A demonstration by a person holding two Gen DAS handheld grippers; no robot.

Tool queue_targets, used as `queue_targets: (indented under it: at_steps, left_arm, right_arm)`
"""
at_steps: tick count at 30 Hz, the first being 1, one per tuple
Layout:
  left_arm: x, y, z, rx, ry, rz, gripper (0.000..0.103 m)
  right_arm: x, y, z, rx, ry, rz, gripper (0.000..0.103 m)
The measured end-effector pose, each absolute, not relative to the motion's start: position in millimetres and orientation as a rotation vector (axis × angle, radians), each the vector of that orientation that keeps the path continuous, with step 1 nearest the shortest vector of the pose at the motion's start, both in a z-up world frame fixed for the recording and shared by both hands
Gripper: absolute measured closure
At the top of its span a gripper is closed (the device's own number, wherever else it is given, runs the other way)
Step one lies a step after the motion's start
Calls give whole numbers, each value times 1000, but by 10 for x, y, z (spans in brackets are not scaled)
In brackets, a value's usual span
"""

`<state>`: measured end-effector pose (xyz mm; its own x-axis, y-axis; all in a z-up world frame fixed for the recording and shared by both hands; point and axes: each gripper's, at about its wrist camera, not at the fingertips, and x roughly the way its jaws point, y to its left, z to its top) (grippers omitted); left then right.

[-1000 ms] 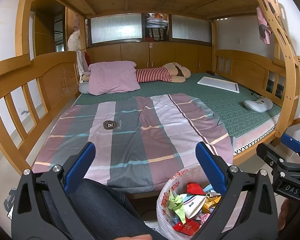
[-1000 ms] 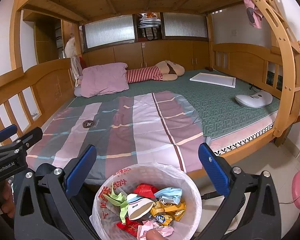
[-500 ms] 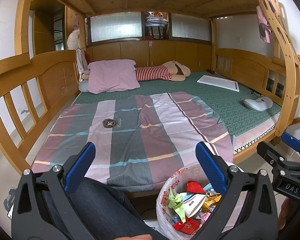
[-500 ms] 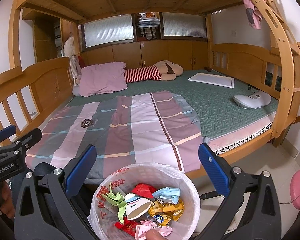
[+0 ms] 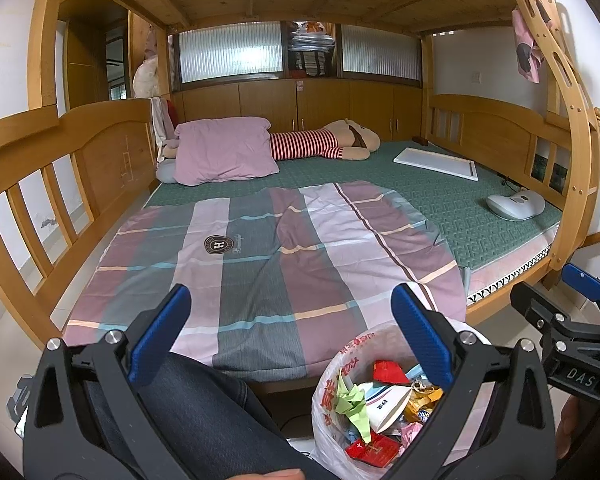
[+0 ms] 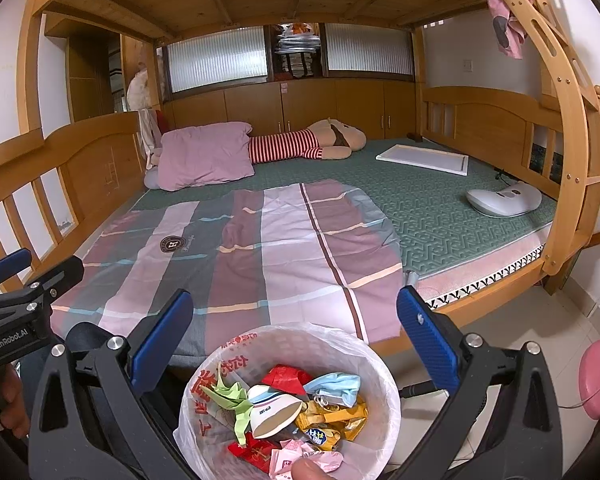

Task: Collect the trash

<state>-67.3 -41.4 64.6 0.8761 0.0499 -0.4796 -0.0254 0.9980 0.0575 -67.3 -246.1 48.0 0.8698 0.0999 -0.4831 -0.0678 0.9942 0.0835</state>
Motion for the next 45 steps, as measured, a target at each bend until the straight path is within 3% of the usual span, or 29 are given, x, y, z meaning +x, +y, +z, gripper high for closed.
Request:
queue_targets:
  at_steps: [45]
  left_arm:
    - [-704, -423, 598, 64, 492, 20, 3]
  right_arm:
    - [-672, -2522, 459, 65, 517, 87, 3]
